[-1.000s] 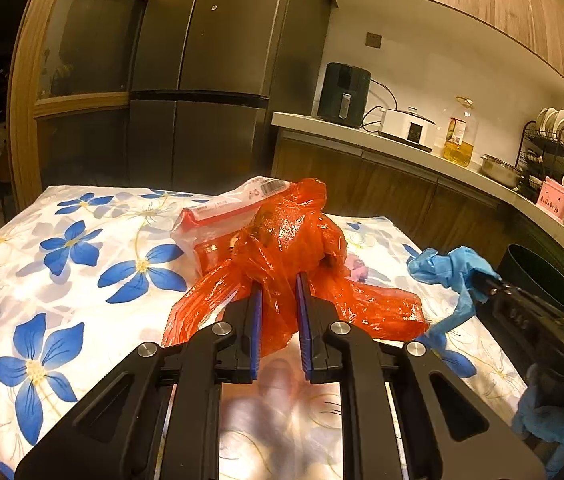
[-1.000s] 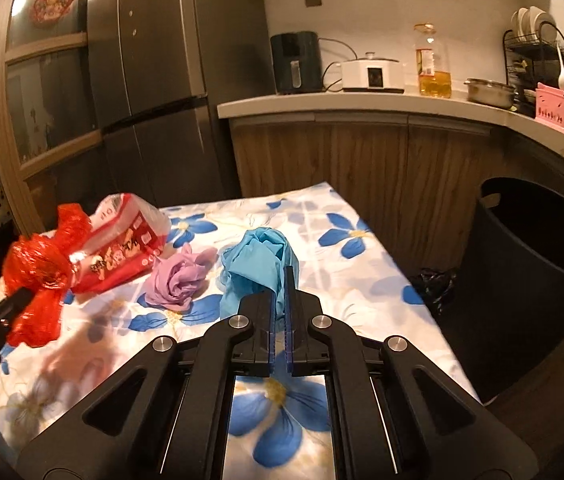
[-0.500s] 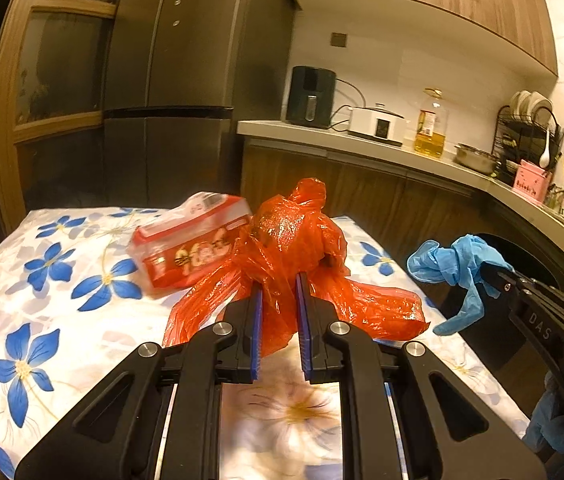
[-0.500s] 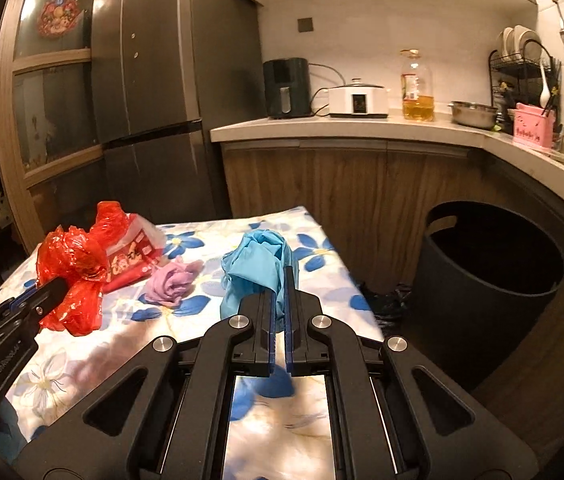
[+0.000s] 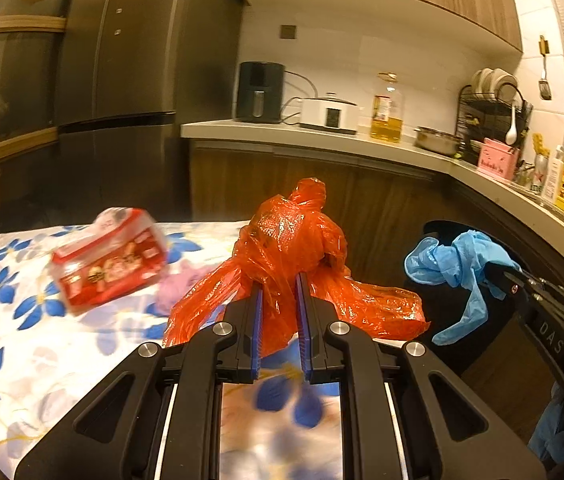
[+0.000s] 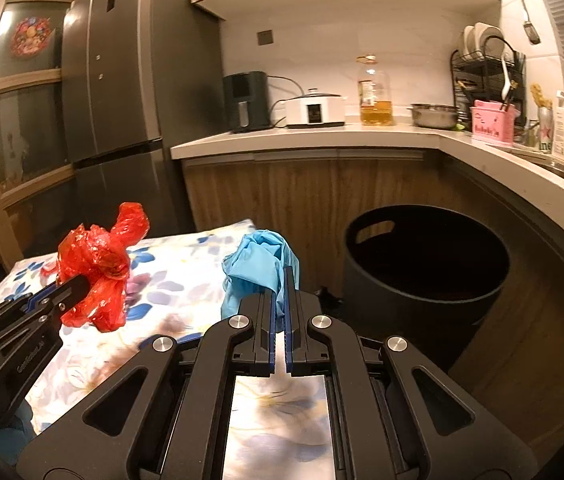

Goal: Collect trash
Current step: 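Carry the red bag and blue glove over the black bin with both tools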

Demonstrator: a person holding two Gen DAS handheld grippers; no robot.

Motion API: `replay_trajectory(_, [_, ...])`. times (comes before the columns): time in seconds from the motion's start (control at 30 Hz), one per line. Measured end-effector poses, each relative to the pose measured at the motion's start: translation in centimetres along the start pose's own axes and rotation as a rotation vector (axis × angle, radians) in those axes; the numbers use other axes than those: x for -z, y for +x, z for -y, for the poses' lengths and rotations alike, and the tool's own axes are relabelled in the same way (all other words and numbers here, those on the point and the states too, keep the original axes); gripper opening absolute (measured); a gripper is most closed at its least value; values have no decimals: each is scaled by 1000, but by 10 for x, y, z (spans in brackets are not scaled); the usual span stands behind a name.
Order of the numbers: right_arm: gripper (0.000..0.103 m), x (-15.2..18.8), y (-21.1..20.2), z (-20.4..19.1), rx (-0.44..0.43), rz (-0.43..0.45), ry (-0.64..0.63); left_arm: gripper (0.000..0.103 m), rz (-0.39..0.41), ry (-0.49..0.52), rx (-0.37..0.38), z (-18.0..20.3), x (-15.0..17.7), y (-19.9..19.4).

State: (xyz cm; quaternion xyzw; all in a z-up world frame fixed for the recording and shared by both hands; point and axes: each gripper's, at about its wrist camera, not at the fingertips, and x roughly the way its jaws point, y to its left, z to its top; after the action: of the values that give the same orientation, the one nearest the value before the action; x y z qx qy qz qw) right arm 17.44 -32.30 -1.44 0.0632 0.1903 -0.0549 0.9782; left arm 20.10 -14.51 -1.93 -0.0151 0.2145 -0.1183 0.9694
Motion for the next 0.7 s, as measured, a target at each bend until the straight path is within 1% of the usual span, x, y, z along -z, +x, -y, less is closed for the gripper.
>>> replay_trajectory(0.17, [3, -4, -2, 30, 55, 22, 28, 15, 8, 42, 49, 32, -6, 12])
replay_trajectory(0.37, [3, -12, -4, 59, 110, 45, 50, 15, 9, 69, 106, 67, -15, 26])
replay_trajectory(0.57, [3, -22, -5, 89, 172, 80, 74, 15, 41, 118, 167, 108, -33, 40])
replay_trajectory(0.7, [3, -27, -3, 106, 207, 91, 83, 15, 47, 136, 205, 131, -41, 50])
